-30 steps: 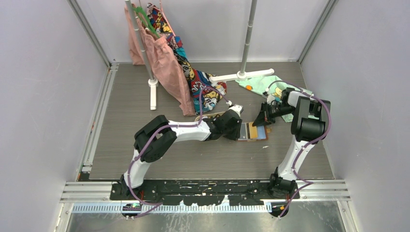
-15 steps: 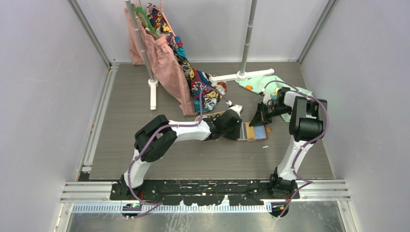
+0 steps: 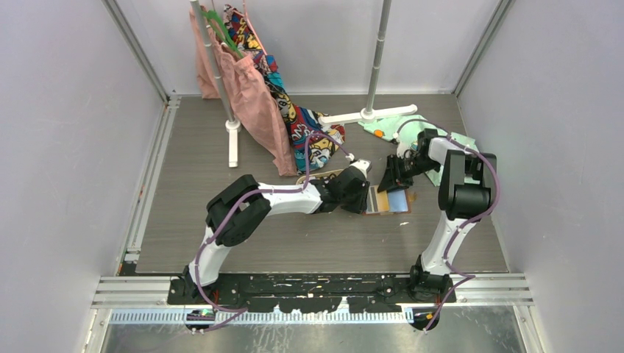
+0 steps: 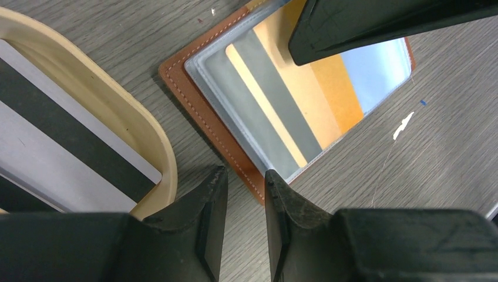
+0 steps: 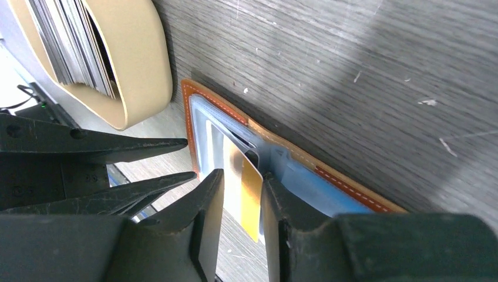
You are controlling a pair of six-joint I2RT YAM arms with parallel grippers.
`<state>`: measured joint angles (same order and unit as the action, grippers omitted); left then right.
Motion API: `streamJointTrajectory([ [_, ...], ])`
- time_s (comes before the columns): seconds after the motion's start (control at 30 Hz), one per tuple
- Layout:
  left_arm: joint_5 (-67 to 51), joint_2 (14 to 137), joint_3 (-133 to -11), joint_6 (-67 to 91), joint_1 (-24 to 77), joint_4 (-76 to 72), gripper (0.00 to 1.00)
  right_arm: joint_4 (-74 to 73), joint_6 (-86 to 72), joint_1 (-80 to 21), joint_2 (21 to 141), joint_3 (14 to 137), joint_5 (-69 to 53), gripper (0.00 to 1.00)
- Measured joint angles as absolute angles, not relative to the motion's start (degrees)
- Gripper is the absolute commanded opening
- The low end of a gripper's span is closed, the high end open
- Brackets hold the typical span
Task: Put the credit cards into the card holder
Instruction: Insert the credit card into the card holder.
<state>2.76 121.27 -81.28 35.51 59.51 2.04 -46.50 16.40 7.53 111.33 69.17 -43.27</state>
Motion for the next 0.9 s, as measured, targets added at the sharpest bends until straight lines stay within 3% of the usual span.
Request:
streamJointTrajectory([
  [0.5, 2.26, 121.30, -81.34, 35.51, 59.51, 1.98, 0.30, -45.89, 16.93, 2.07, 106.17, 69.10, -30.00, 0.41],
  [0.9, 2.02, 121.54, -81.62, 35.51, 59.51, 1.96, 0.28, -45.43, 17.50, -1.56, 100.47, 69.10, -21.28, 0.51],
])
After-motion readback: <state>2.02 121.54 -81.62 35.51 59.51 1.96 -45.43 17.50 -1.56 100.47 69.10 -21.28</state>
